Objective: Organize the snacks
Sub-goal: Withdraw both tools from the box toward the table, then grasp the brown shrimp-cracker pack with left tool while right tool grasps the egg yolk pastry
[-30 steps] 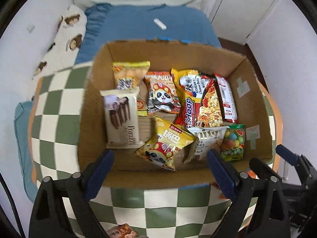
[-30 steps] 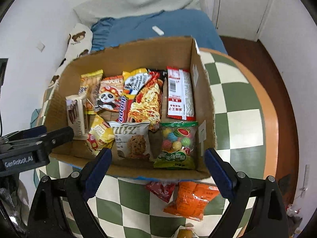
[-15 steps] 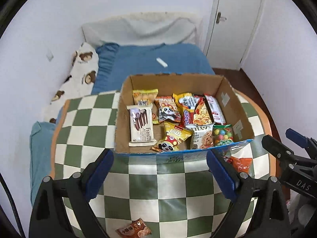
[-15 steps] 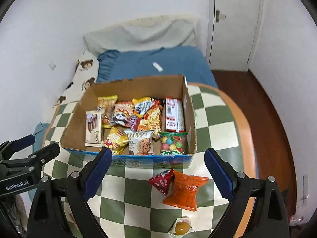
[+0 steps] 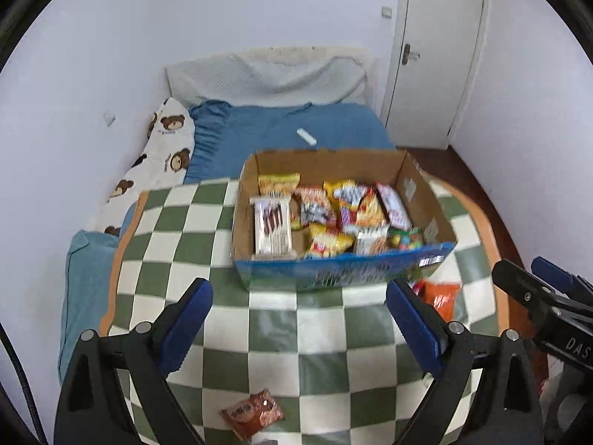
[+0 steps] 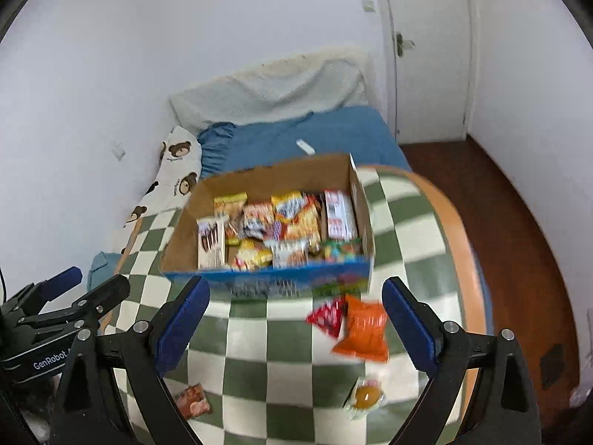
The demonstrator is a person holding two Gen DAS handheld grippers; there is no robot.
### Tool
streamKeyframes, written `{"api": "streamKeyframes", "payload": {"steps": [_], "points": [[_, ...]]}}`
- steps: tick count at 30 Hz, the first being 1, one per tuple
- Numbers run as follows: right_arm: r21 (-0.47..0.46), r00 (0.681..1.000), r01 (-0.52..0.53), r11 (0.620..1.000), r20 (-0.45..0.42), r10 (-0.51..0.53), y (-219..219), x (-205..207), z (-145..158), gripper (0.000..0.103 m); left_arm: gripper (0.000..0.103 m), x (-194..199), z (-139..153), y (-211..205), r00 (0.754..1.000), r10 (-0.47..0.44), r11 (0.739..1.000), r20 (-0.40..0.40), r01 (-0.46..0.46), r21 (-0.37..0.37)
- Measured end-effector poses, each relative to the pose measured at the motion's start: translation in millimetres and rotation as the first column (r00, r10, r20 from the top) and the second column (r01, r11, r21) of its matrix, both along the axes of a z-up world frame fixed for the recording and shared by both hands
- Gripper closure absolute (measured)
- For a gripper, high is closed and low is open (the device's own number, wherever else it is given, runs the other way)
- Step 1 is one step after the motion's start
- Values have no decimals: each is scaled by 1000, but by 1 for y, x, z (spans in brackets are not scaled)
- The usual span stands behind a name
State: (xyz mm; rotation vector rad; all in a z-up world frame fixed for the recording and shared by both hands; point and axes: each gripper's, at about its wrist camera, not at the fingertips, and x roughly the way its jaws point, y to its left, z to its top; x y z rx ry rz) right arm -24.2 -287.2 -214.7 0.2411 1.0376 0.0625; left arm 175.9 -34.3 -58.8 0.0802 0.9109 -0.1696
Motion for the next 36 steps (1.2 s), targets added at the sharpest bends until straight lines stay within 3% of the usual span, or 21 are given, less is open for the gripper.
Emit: {"api": "streamKeyframes", "payload": {"steps": [5, 9, 13, 14, 16, 20, 23, 26, 29, 31, 33, 36], "points": [[51, 978, 101, 994, -188, -90, -27, -22, -68, 7, 7, -15, -51, 2, 995, -7, 997, -102, 15, 77], [58, 920, 185, 981, -360, -153, -52, -34, -142, 7, 7, -23, -107, 5, 977, -5, 988, -215, 39, 152], [59, 855, 246, 967, -483, -188, -67, -45, -209, 8, 7, -34, -165, 9, 941, -13, 970, -339, 94, 225], [57, 847, 253, 966, -496, -193, -68, -47, -219, 11, 7, -37, -181, 11, 927, -18, 963, -376, 116, 242], [17, 841, 230, 973, -506, -189, -64, -50, -237, 38, 7, -42, -206, 15, 892, -29, 956, -451, 156, 248], [-16, 894, 102, 995, -437, -99, -33, -50, -233, 39, 7, -59, -242, 22, 834, -56, 928, -549, 247, 281], [-5, 912, -18, 1000, -410, 15, 5, -48, -227, 39, 7, -68, -253, 32, 813, -56, 913, -580, 276, 299], [31, 905, -123, 992, -408, 125, 46, -51, -228, 39, 7, -71, -252, 41, 812, -52, 900, -581, 291, 325], [81, 890, -160, 984, -419, 179, 74, -55, -230, 39, 7, -67, -251, 48, 807, -33, 892, -590, 290, 347], [103, 879, -181, 978, -429, 208, 88, -54, -234, 39, 7, -64, -247, 51, 819, -34, 896, -573, 279, 346], [117, 867, -195, 974, -444, 226, 94, -57, -240, 39, 7, -62, -246, 49, 827, -52, 883, -559, 300, 361], [114, 856, -215, 970, -456, 244, 99, -58, -246, 39, 7, -60, -256, 40, 797, -107, 860, -594, 374, 347]]}}
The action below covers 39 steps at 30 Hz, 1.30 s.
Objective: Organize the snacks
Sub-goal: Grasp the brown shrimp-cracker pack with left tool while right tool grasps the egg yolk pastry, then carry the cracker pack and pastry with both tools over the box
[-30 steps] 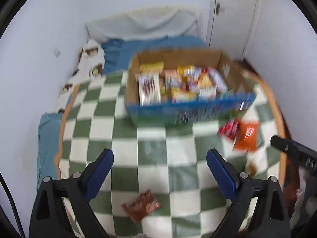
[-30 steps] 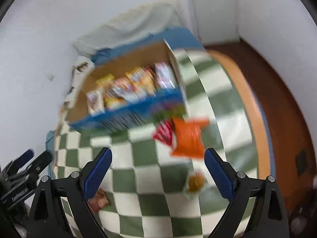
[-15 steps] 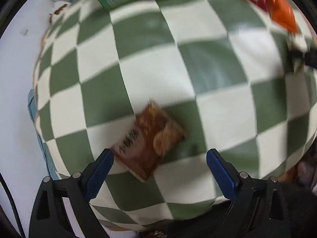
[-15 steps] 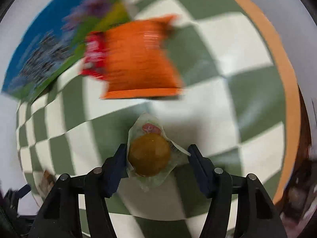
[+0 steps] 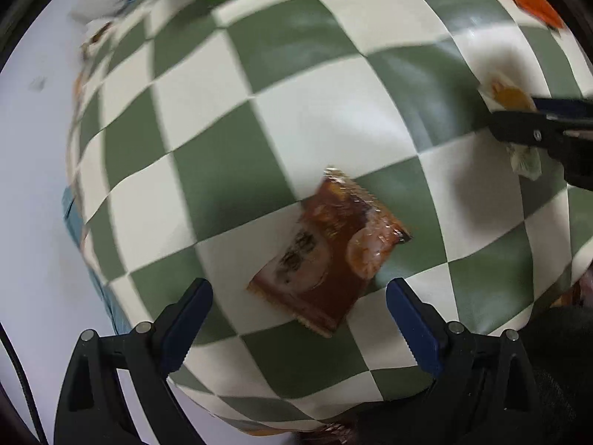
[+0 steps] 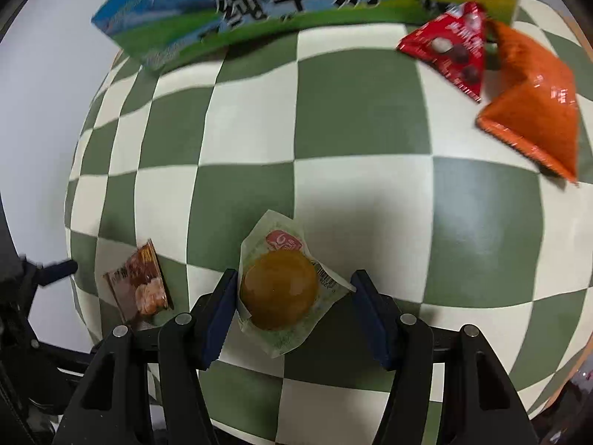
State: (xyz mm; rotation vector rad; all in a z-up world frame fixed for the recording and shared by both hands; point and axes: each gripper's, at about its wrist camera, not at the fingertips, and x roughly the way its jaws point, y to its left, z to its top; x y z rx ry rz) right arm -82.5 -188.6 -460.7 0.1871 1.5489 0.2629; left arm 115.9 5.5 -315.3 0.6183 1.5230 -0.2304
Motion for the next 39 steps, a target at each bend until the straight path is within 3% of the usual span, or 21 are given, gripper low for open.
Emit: {"api": "streamKeyframes", "payload": {"steps": [3, 4, 5, 8, 10, 12, 14, 15, 17, 20, 22, 23, 25, 33, 39], "points": [[5, 1000, 1, 1000, -9, -1, 3, 5, -5, 39, 10, 4, -13, -12, 998, -48, 999, -45, 47, -20], [7, 1000, 3, 1000, -11, -3, 2, 5, -5, 39, 25, 6, -15, -13, 998, -37, 999, -51, 35, -36], [4, 1000, 3, 1000, -11, -3, 1, 5, -4, 39, 38, 10, -18, -12, 998, -6, 999, -69, 3, -53], [0, 1000, 7, 1000, -19, -7, -6, 5, -2, 39, 41, 23, -20, -1, 983, 140, 984, -115, -152, -97], [-7, 1000, 10, 1000, -29, -10, -7, 5, -3, 39, 42, 32, -18, 11, 960, 250, 954, -129, -267, -135], [-7, 999, 14, 1000, -38, -14, -14, 5, -2, 39, 42, 42, -16, 31, 904, 400, 888, -149, -423, -182], [-4, 999, 11, 1000, -53, -11, -13, 5, -5, 39, 42, 45, -16, 43, 862, 476, 832, -173, -505, -229], [-1, 998, 7, 1000, -61, -7, -12, 6, -7, 39, 41, 44, -17, 45, 855, 485, 822, -183, -518, -238], [0, 996, -14, 1000, -83, 14, -10, 6, -12, 37, 21, 42, -24, 38, 866, 439, 838, -239, -490, -238], [4, 995, -18, 1000, -100, 19, -7, 9, -16, 37, 19, 34, -34, 21, 906, 342, 904, -248, -390, -177], [13, 994, -11, 1000, -107, 12, -8, 10, -16, 37, 25, 27, -33, 16, 918, 335, 914, -211, -371, -163], [11, 994, -12, 1000, -105, 13, -7, 10, -16, 37, 38, 25, -30, 12, 923, 337, 916, -184, -367, -165], [-4, 996, -20, 1000, -91, 20, -6, 8, -16, 40, 48, 21, -24, 12, 923, 351, 910, -157, -376, -173], [-22, 998, -58, 998, -29, 57, 3, 6, -6, 43, 49, 11, -9, -2, 923, 355, 896, -145, -381, -228], [36, 1000, -10, 999, 1, 10, -10, 16, 16, 43, 49, 13, 40, -28, 927, 359, 863, -113, -375, -338]]}}
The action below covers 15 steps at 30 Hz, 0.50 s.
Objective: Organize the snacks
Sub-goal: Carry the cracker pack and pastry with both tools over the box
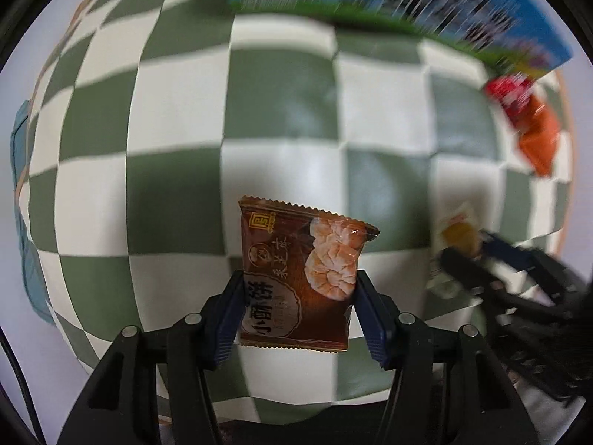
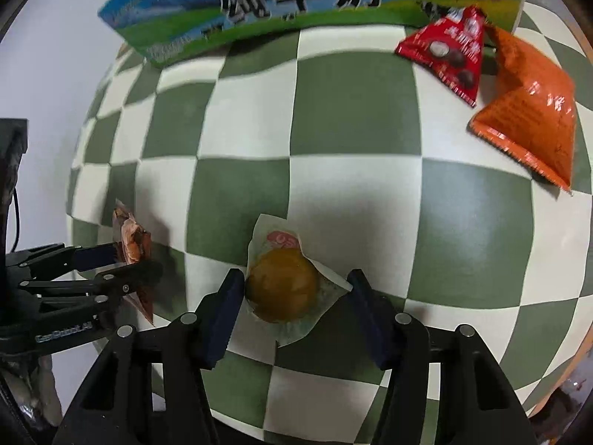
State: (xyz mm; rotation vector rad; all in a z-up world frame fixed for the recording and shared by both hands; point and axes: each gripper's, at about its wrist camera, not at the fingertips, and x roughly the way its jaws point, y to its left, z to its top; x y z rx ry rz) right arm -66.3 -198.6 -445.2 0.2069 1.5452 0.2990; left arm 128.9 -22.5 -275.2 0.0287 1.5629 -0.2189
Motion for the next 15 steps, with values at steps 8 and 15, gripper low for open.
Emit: {"api": "streamKeyframes", "payload": {"steps": [8, 15], "points": [[82, 984, 61, 995, 160, -73, -40, 44, 92, 43, 49, 65, 117, -24, 983, 4, 985, 185, 28, -171], [73, 932, 92, 993, 344, -112, -62, 116, 170, 43, 48, 160, 174, -34, 955, -16, 978, 297, 77, -196]]}}
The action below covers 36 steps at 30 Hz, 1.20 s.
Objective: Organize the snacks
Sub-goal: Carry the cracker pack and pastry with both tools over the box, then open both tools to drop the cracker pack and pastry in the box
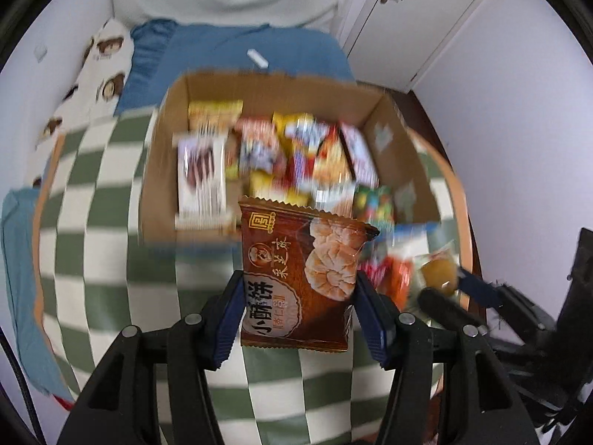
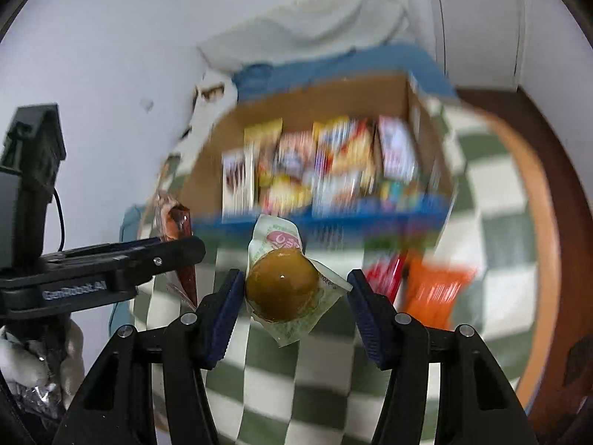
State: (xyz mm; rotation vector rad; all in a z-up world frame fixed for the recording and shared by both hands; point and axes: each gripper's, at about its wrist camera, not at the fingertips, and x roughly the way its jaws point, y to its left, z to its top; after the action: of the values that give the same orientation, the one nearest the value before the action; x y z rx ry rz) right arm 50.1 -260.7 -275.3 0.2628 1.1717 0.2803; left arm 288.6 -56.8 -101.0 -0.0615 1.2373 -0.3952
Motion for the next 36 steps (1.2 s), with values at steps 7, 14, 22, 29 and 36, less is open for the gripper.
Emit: {"api": "streamKeyframes", "payload": {"steps": [7, 14, 22, 29, 36], "points": [[-109, 1000, 10, 994, -2, -10, -19, 96, -13, 43, 48, 65, -23, -14, 1000, 29, 992, -9, -27, 127], [-168, 993, -33, 985, -118, 13, -19, 144, -68, 43, 48, 110, -86, -4, 984, 77, 980, -159, -45, 193], [-172, 974, 2, 985, -225, -41, -24, 166, -103, 34, 46, 121, -115, 9, 965, 125, 979, -231, -81, 190], [-180, 964, -23, 983, -265, -26, -17, 165, -108, 8, 5, 117, -119, 12, 969, 145, 971, -201, -100, 219], [-215, 964, -30, 976, -266, -29, -6, 151, -103, 7, 4, 102, -110, 11, 974, 160, 964, -162, -119, 237]]}}
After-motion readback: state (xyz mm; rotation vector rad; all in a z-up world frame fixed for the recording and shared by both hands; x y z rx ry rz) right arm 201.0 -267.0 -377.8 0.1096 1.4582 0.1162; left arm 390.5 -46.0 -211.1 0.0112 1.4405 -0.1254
